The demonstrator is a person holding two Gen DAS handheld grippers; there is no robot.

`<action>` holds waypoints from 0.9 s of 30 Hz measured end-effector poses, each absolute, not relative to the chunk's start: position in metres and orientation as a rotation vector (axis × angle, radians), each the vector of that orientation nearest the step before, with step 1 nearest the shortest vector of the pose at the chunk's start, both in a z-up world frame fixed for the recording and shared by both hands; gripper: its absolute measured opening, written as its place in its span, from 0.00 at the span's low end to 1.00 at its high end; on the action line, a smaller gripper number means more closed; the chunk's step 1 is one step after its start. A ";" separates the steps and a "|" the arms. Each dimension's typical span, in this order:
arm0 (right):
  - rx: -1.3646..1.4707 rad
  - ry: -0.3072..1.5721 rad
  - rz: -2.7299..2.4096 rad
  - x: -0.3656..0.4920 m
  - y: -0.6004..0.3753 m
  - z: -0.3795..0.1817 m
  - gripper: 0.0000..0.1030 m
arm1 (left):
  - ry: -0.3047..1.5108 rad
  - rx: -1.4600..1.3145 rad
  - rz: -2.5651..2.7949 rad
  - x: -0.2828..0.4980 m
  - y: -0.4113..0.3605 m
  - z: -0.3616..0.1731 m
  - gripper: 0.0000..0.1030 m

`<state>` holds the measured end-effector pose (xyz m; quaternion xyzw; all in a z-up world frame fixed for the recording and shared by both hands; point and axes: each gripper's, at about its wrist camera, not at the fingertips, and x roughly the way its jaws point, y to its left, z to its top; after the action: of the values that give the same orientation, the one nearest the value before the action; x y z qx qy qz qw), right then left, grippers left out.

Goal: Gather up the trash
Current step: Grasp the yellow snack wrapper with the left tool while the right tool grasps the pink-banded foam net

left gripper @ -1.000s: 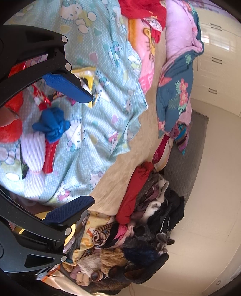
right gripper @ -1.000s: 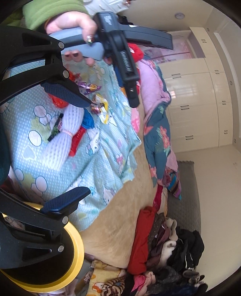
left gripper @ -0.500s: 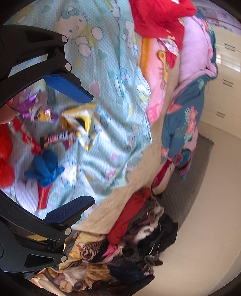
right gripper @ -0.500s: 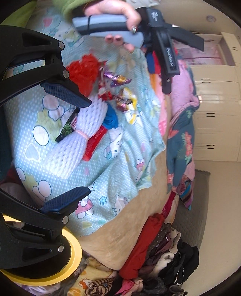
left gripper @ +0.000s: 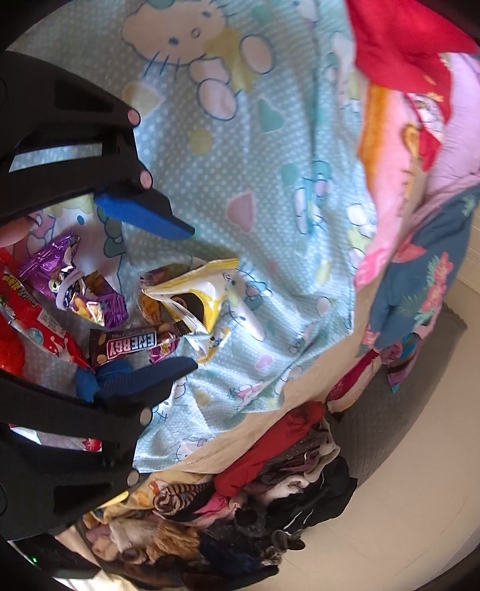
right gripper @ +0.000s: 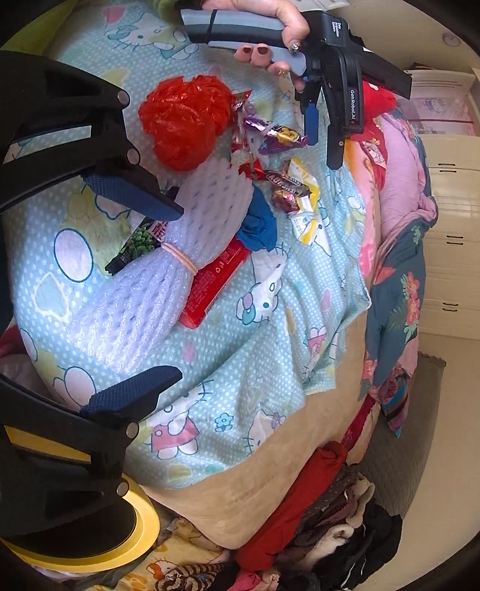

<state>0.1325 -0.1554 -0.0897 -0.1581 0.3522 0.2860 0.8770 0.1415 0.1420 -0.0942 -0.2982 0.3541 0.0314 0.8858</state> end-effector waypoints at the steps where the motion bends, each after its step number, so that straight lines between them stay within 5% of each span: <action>1: -0.328 0.741 0.599 0.133 -0.155 -0.091 0.74 | 0.746 -0.644 0.056 0.144 0.144 -0.098 0.50; 8: -0.339 0.783 0.629 0.143 -0.150 -0.100 0.66 | 0.812 -0.754 0.023 0.159 0.153 -0.119 0.50; 15: -0.364 0.824 0.631 0.149 -0.144 -0.108 0.49 | 0.843 -0.809 0.028 0.174 0.158 -0.133 0.41; 27: -0.310 0.810 0.638 0.151 -0.151 -0.101 0.36 | 0.858 -0.790 0.020 0.184 0.155 -0.131 0.25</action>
<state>0.1512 -0.1505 -0.1011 -0.1474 0.3858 0.3040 0.8585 0.1836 0.1549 -0.1310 -0.3730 0.4050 0.0096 0.8347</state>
